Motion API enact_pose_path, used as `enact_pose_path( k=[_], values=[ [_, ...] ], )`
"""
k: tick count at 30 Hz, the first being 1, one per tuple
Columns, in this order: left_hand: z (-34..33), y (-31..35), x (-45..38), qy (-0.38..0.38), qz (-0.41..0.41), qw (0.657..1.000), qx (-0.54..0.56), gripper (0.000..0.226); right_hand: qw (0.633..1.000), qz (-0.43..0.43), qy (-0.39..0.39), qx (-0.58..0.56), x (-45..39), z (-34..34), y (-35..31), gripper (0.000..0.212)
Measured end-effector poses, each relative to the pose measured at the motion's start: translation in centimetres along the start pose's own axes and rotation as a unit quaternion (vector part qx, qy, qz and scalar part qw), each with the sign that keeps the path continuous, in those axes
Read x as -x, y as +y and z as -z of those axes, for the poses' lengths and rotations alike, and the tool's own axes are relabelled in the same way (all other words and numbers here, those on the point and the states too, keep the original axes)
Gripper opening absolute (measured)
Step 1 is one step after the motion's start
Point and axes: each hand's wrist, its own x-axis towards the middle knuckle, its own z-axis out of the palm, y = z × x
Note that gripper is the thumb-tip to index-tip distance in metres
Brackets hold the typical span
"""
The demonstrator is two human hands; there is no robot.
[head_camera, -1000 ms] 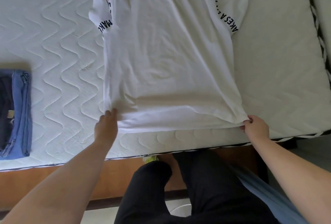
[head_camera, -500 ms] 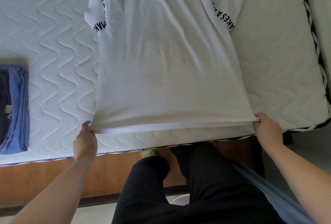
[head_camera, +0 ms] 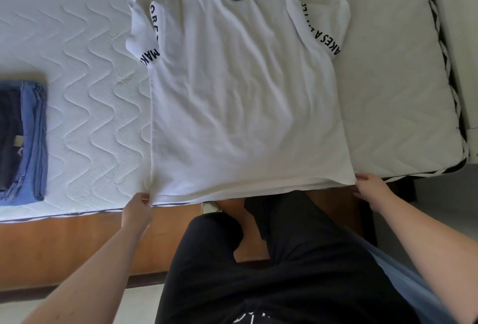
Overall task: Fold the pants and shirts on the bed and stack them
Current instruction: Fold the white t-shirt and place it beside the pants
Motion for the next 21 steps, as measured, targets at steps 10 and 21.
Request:
enact_pose_path(
  k=[10, 21],
  values=[
    [0.6, 2.3, -0.6, 0.000, 0.026, 0.992, 0.122, 0.038, 0.997, 0.012, 0.044, -0.066, -0.9, -1.6, -1.9, 0.032],
    [-0.1, -0.6, 1.0, 0.005, 0.068, 0.985, 0.160, 0.037, 0.997, 0.012, 0.047, -0.063, -1.0, 1.3, 4.4, 0.028]
  ],
)
